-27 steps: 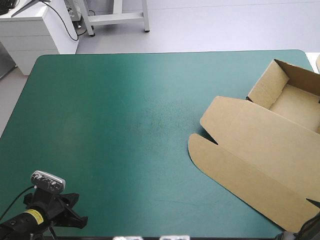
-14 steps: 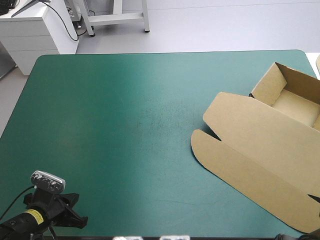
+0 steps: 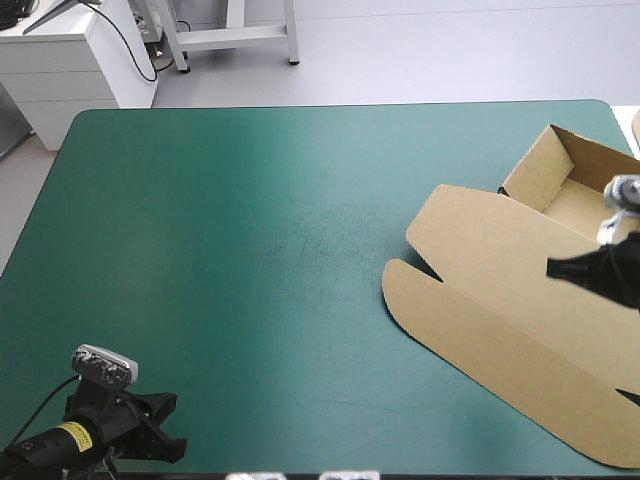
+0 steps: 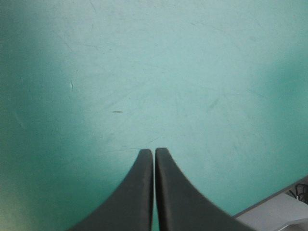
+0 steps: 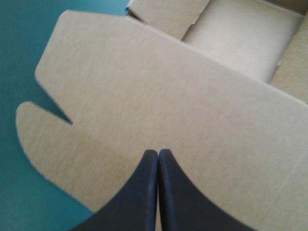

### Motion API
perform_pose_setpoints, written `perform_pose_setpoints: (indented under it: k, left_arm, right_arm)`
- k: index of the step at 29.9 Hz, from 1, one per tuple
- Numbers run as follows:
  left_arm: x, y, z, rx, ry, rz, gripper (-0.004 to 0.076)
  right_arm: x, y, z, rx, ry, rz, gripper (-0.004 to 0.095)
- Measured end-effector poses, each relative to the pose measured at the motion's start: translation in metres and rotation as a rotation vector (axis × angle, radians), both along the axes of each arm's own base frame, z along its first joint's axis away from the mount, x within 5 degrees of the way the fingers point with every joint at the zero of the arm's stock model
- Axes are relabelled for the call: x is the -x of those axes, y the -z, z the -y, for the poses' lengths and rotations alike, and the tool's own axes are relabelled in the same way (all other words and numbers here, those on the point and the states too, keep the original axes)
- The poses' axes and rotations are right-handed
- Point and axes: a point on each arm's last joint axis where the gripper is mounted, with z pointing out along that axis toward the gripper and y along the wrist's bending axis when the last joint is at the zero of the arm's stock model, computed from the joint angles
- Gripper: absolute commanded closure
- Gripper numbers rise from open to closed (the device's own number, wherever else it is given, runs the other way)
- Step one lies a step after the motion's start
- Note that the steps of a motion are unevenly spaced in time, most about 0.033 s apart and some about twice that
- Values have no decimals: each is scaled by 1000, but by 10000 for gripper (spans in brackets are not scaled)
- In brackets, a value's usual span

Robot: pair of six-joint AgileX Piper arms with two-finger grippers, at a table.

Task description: Fold the box

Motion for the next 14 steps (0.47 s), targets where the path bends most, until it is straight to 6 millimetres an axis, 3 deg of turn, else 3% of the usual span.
perform_pose_setpoints:
  k: [4,8,14]
  left_arm:
    - [0,0,0,-2,0,-1,731]
    - [-1,1,-3,-42,-8,12,731]
    - [-2,2,-6,-80,-15,24,731]
  right_arm:
    - [41,21,-21,27,-119,22,927]
    - [75,49,-26,61,-158,28,928]
    - [108,98,-30,82,-166,27,928]
